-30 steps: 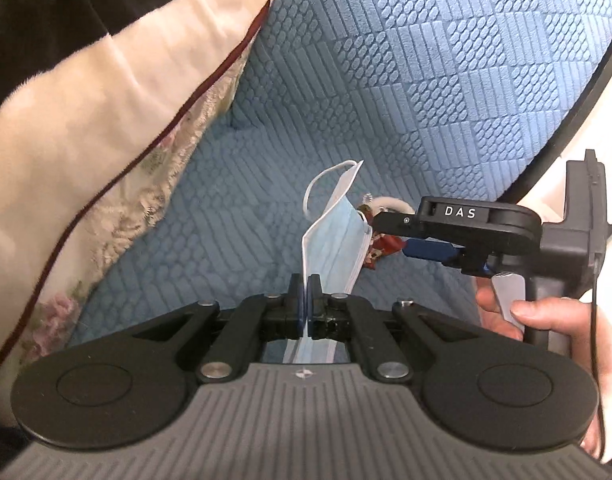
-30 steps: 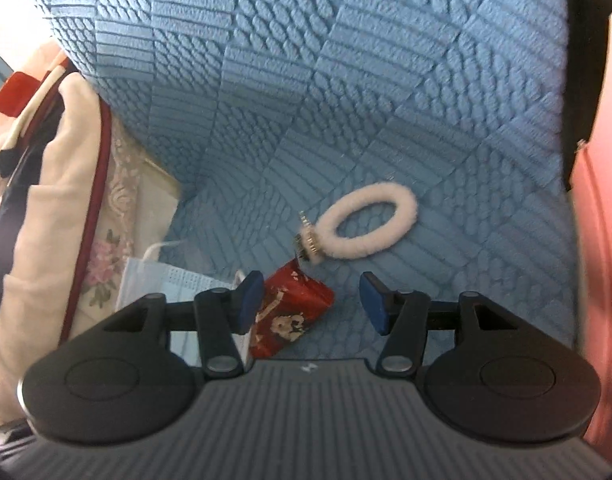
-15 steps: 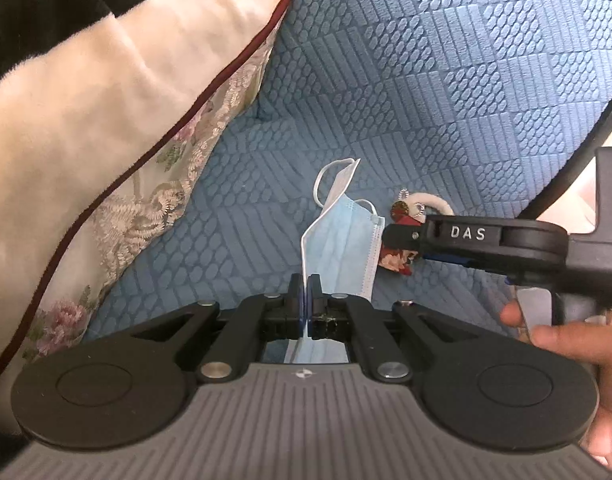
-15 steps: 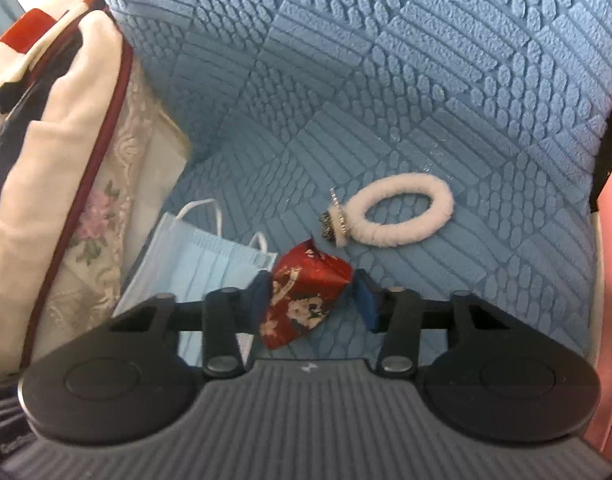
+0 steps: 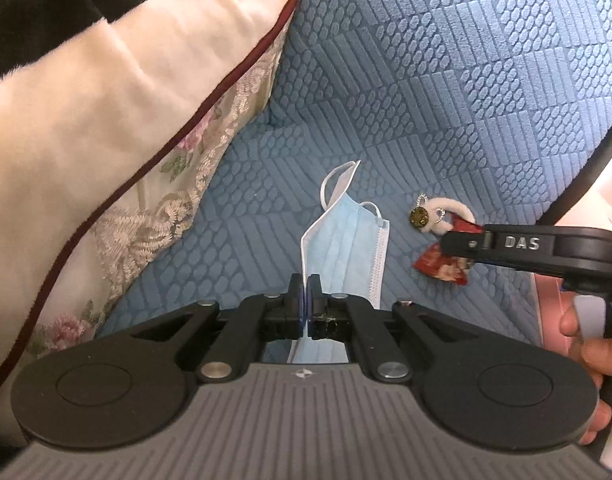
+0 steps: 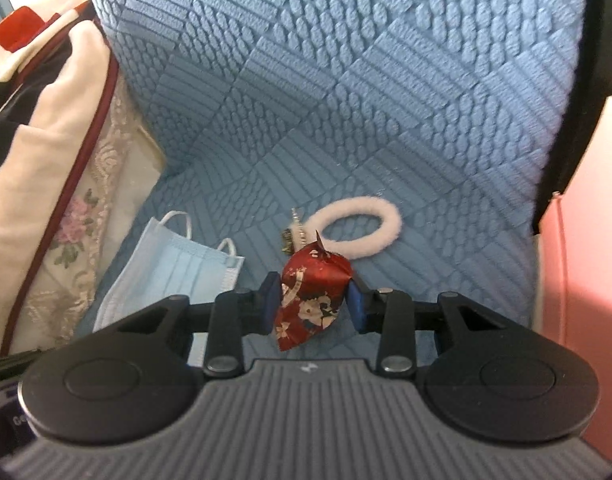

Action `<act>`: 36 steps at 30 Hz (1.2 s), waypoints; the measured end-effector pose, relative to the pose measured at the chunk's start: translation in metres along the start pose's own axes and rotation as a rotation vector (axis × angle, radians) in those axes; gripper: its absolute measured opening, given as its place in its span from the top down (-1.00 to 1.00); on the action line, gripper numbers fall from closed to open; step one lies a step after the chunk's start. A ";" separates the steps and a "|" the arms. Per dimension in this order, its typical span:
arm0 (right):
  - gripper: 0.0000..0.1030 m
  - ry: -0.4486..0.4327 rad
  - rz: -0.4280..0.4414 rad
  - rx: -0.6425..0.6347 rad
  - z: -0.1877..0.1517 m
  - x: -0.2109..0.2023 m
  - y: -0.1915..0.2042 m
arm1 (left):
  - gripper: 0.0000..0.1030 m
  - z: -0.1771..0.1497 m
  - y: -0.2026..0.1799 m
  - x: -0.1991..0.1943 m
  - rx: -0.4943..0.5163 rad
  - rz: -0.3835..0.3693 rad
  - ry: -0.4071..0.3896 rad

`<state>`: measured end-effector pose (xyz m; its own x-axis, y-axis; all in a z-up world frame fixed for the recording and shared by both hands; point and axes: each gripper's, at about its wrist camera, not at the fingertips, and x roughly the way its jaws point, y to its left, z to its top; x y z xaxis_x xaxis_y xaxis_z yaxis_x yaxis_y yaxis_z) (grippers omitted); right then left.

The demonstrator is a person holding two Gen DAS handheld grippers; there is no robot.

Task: Organize soft objects
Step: 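Lift the red pouch with the right tool while the left tool holds the mask up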

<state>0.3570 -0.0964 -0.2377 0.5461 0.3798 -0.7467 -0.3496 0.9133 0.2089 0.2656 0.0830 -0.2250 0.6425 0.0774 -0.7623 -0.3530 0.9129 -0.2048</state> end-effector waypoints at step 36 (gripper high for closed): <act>0.31 -0.048 -0.064 -0.050 -0.067 -0.084 0.019 | 0.96 -0.023 -0.017 -0.058 0.089 -0.125 -0.076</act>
<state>0.2537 -0.1207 -0.2134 0.6039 0.3289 -0.7260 -0.3500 0.9278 0.1293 0.2186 0.0541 -0.1920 0.7284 -0.0118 -0.6851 -0.2079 0.9489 -0.2373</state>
